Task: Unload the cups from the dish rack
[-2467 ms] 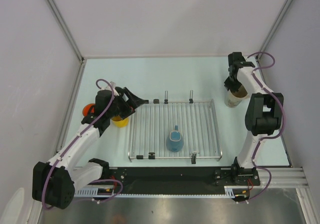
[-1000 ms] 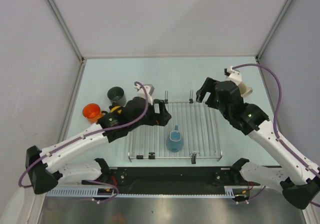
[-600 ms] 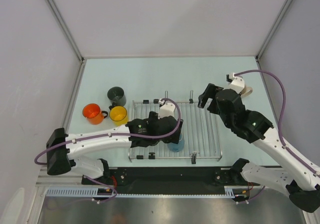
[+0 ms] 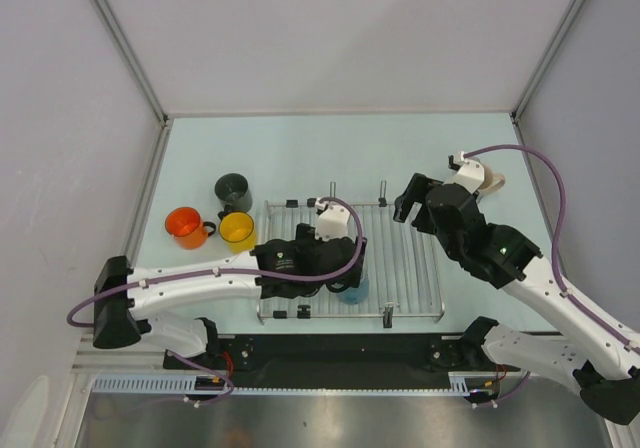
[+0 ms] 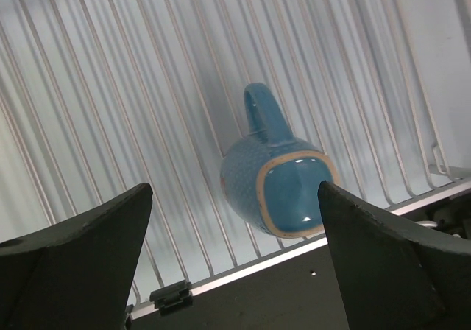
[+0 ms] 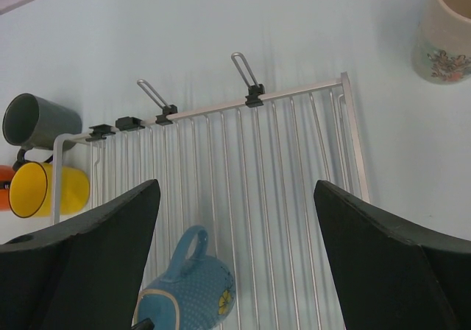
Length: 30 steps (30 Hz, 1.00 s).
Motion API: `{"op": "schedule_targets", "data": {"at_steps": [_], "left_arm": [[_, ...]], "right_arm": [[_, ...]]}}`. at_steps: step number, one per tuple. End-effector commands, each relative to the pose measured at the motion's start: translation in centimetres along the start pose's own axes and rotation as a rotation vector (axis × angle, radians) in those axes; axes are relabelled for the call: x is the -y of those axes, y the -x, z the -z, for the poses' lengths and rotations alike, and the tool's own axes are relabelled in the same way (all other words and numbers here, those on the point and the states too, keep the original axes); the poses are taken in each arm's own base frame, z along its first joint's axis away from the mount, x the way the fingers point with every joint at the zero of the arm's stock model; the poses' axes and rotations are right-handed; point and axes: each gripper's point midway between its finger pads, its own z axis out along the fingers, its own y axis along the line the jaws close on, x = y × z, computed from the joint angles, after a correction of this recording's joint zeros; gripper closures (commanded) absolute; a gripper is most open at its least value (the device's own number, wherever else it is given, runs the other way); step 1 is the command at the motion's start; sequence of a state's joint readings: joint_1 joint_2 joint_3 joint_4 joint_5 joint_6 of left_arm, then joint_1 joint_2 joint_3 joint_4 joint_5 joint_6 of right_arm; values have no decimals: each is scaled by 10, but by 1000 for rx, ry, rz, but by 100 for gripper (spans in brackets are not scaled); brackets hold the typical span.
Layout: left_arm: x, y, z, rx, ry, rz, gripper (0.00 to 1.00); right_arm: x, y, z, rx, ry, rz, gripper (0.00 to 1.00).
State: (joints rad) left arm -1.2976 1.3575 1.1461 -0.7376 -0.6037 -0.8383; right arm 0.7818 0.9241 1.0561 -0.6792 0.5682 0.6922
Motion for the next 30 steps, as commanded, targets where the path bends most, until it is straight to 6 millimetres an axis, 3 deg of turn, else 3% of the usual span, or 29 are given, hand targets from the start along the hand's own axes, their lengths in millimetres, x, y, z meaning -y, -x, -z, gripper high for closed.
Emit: {"op": "schedule_targets", "data": {"at_steps": [1, 12, 20, 30], "left_arm": [[18, 26, 19, 61, -55, 36, 0], [37, -4, -4, -20, -59, -4, 0], [50, -14, -20, -46, -70, -33, 0], [54, -44, -38, -136, -64, -47, 0]], "right_arm": [[-3, 9, 3, 36, 7, -42, 9], [1, 7, 3, 37, -7, -40, 9], [2, -1, 1, 22, -3, -43, 10], [5, -4, 0, 19, -9, -42, 10]]}}
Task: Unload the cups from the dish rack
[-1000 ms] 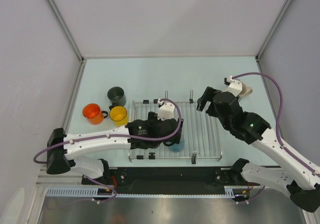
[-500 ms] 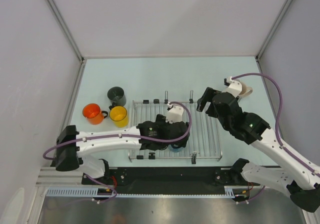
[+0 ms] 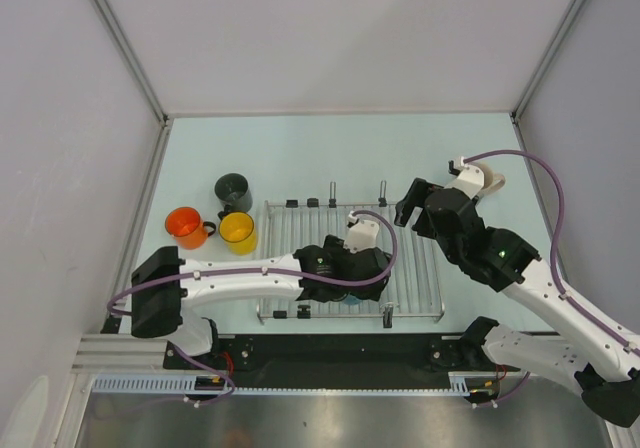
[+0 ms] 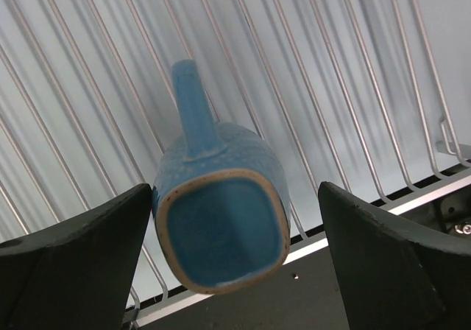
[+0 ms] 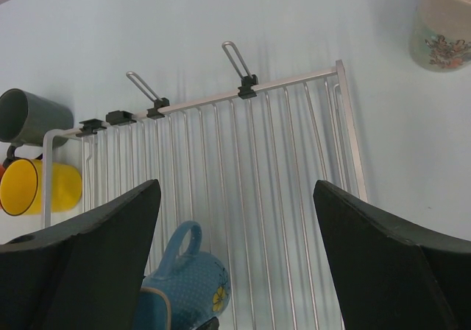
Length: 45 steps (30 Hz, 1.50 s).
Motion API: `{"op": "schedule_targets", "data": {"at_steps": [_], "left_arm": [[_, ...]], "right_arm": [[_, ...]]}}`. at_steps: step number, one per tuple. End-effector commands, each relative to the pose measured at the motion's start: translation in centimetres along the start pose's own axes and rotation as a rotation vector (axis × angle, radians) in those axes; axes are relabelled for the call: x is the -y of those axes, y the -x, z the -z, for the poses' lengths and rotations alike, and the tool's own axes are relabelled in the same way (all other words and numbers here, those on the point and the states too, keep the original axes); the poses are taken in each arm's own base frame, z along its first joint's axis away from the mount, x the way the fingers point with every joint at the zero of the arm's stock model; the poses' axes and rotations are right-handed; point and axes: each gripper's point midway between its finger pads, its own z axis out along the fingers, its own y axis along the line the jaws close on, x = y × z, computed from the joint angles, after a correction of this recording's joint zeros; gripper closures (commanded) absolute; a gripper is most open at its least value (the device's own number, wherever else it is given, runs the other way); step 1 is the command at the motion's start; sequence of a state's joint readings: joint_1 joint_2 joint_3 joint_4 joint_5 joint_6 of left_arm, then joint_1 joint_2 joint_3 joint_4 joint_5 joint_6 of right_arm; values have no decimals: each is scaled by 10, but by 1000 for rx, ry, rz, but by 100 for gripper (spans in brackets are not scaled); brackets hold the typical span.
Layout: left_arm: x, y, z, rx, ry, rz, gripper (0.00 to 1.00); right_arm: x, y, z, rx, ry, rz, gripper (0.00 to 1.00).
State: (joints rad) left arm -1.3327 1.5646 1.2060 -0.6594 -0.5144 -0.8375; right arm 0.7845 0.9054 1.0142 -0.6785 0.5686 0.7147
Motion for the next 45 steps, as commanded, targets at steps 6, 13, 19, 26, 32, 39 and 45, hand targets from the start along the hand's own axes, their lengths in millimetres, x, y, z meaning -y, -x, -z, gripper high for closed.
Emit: {"op": "schedule_targets", "data": {"at_steps": [6, 13, 19, 26, 32, 39, 45], "left_arm": [[7, -12, -9, -40, -24, 13, 3], [6, -12, -10, -39, -17, 9, 26], [3, -13, -10, -36, -12, 10, 93], [0, -1, 1, 12, -17, -1, 99], [-22, 60, 44, 198, 38, -50, 100], [-50, 128, 98, 346, -85, 95, 100], [-77, 157, 132, 502, -326, 245, 99]], "right_arm": [[-1, 2, 0, 23, 2, -34, 10], [-1, 1, -1, 19, 5, -34, 10], [0, 0, -1, 18, 4, -35, 10], [2, 2, 2, 25, 0, -32, 10], [15, 32, 19, 107, -58, -19, 10], [13, 37, 27, 116, -21, -48, 10], [-3, 21, 25, 77, 93, -67, 9]]}}
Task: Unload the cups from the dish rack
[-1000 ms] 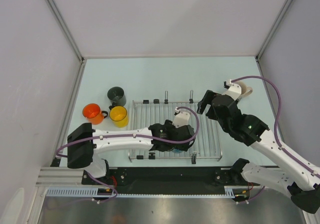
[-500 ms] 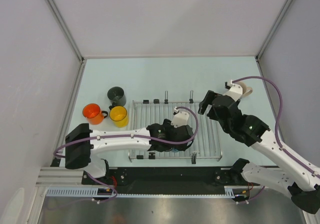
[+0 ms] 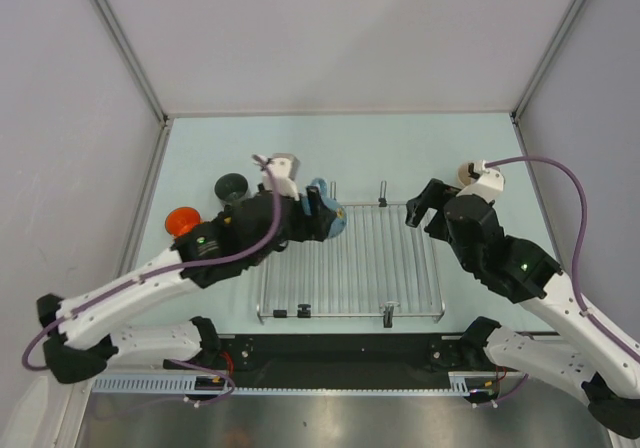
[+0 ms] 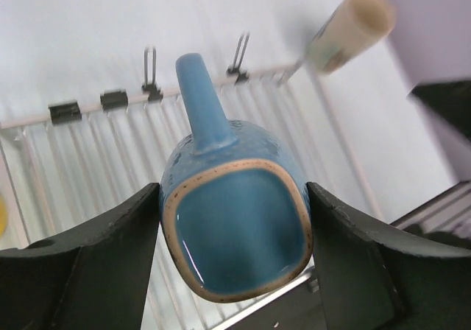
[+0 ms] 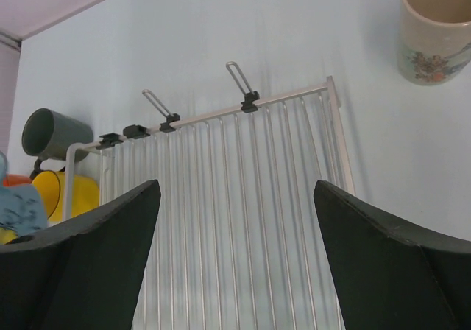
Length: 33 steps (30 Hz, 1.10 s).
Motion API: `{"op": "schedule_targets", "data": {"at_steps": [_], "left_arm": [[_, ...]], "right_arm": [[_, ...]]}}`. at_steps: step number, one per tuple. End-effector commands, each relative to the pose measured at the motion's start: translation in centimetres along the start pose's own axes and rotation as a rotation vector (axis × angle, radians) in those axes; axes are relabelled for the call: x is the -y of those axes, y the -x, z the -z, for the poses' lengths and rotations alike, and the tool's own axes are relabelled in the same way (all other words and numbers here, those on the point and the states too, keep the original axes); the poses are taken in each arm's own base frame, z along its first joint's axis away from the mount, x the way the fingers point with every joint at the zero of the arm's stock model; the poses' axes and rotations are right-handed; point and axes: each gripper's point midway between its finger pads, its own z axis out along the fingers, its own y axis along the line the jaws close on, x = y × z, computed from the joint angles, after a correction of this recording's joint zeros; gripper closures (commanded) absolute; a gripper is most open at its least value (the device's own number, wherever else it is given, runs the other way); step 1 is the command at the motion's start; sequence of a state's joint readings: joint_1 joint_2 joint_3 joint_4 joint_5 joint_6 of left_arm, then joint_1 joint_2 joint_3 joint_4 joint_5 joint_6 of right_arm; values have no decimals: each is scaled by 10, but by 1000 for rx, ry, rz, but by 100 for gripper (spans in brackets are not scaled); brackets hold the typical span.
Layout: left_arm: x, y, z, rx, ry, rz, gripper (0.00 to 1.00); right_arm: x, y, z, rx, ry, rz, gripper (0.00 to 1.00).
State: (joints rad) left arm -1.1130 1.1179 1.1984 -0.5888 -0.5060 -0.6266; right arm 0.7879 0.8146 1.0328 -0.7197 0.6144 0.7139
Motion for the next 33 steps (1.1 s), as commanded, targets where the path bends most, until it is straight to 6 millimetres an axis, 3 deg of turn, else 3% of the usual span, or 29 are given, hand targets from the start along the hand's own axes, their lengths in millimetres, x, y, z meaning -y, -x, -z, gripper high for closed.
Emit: {"op": "schedule_targets", "data": {"at_steps": [1, 2, 3, 4, 6, 9, 10, 14, 21, 26, 33], "left_arm": [[8, 42, 18, 158, -238, 141, 100], [6, 49, 28, 190, -280, 169, 100], [-5, 43, 21, 191, -272, 186, 99], [4, 47, 27, 204, -348, 214, 100], [-1, 47, 31, 228, -392, 240, 100], [5, 49, 40, 258, -499, 271, 100], [11, 60, 48, 302, -552, 294, 100], [22, 60, 58, 306, -691, 322, 99], [23, 58, 58, 316, -856, 419, 100], [23, 49, 47, 300, -895, 450, 100], [30, 47, 46, 281, -961, 473, 100]], "right_arm": [[-20, 3, 4, 20, 123, -55, 9], [-26, -1, 6, 2, 164, -52, 9], [-29, -3, 5, -3, 185, -54, 9], [-36, 0, 7, 7, 219, -69, 9], [-46, -4, 9, -14, 278, -71, 9], [-64, -3, 15, -23, 371, -93, 9], [-70, -3, 16, -21, 400, -105, 9], [-87, -5, 25, -40, 510, -136, 9], [-107, -6, 44, -47, 678, -191, 9], [-117, -5, 64, -54, 806, -229, 10], [-143, -3, 89, -78, 1011, -271, 11]]}}
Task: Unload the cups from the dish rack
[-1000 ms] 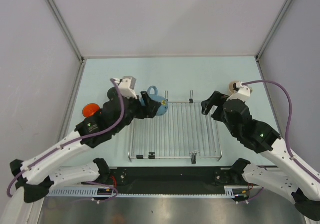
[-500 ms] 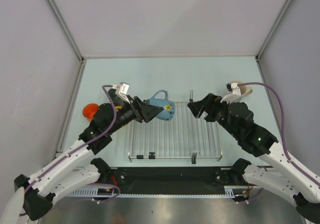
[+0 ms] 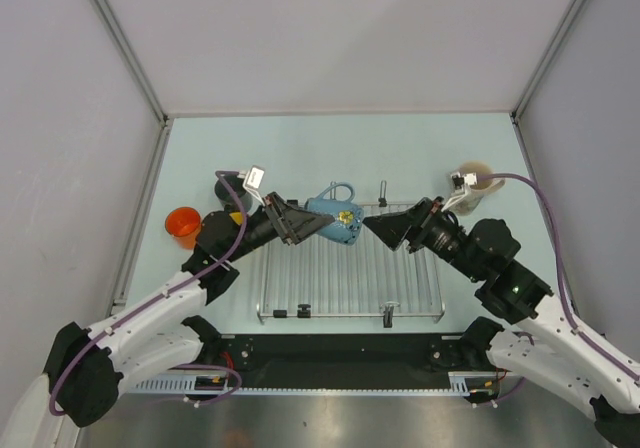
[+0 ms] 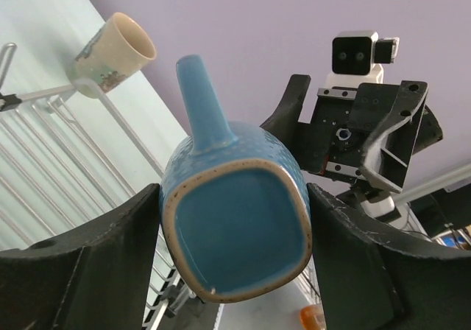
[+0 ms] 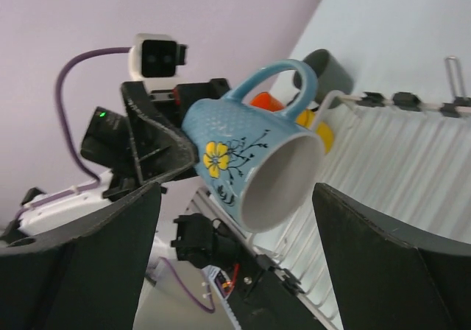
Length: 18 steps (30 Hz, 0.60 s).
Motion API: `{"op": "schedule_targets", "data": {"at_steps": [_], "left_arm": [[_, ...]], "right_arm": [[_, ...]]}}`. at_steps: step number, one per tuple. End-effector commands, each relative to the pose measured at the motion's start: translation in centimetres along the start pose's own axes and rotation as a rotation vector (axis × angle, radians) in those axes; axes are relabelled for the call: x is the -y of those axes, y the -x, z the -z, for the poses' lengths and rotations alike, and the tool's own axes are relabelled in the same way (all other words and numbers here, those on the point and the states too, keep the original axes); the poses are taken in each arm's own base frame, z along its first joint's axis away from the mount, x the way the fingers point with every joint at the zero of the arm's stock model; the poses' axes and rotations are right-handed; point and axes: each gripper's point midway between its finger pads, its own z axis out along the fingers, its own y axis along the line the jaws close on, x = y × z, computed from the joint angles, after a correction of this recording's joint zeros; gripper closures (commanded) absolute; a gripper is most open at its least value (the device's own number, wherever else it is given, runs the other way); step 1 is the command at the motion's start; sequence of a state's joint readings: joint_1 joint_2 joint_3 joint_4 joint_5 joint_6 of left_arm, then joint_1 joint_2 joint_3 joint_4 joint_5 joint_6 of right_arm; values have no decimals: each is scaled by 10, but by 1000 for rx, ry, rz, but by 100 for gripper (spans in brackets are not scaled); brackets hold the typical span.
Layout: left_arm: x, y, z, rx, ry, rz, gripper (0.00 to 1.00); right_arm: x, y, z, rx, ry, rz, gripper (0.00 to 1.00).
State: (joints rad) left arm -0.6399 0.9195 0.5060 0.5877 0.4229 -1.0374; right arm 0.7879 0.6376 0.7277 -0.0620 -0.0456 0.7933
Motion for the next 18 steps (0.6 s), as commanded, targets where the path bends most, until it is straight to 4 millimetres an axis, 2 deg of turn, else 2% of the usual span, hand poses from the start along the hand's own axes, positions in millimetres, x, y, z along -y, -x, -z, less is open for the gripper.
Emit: {"op": "schedule_targets", "data": {"at_steps": [1, 10, 18], "left_arm": [[55, 23, 4, 72, -211, -46, 100], [56, 21, 3, 62, -225, -34, 100], [48, 13, 5, 53, -229, -2, 100]], "right_arm": [[-44, 6, 1, 1, 207, -29, 11], [-49, -12, -19, -73, 265, -69, 13], [-54, -12, -37, -75, 297, -84, 20]]}}
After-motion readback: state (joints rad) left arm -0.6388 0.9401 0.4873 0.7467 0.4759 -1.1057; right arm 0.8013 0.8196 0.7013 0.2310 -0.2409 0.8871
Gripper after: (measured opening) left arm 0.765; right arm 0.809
